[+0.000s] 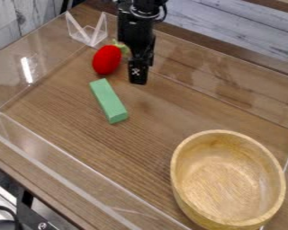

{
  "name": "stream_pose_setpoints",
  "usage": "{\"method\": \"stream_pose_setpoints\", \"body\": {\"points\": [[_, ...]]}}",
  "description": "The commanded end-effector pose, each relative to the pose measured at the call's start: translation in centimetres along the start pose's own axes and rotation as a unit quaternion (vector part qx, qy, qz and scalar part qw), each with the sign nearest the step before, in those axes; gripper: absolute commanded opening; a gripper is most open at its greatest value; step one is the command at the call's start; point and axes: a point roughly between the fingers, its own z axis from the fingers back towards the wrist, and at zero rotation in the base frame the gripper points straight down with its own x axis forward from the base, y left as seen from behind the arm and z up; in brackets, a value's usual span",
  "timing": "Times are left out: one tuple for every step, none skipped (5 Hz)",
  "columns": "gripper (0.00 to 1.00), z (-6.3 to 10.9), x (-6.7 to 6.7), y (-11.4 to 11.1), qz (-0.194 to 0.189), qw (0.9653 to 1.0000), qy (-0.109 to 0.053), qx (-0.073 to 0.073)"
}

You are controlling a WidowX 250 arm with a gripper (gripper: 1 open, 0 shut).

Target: Move the red object to the left side of the table

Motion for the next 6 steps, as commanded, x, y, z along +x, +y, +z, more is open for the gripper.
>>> {"method": "stream_pose_setpoints", "body": {"points": [[1.00,1.0,0.2,-0.7,0.011,0.9995,0.004,-0.030],[1.00,0.6,0.5,-0.1,0.013,0.9994,0.004,-0.032],[1.00,0.1,0.5,0.2,0.018,0.9993,0.007,-0.032],[1.00,-0.1,-1.0,-0.2,0.019,0.9992,0.012,-0.031],[0.00,-0.2,0.3,-0.4,0.027,0.9994,0.015,-0.013],[0.00,0.2,1.7,-0.5,0.035,0.9991,0.021,0.007]]}}
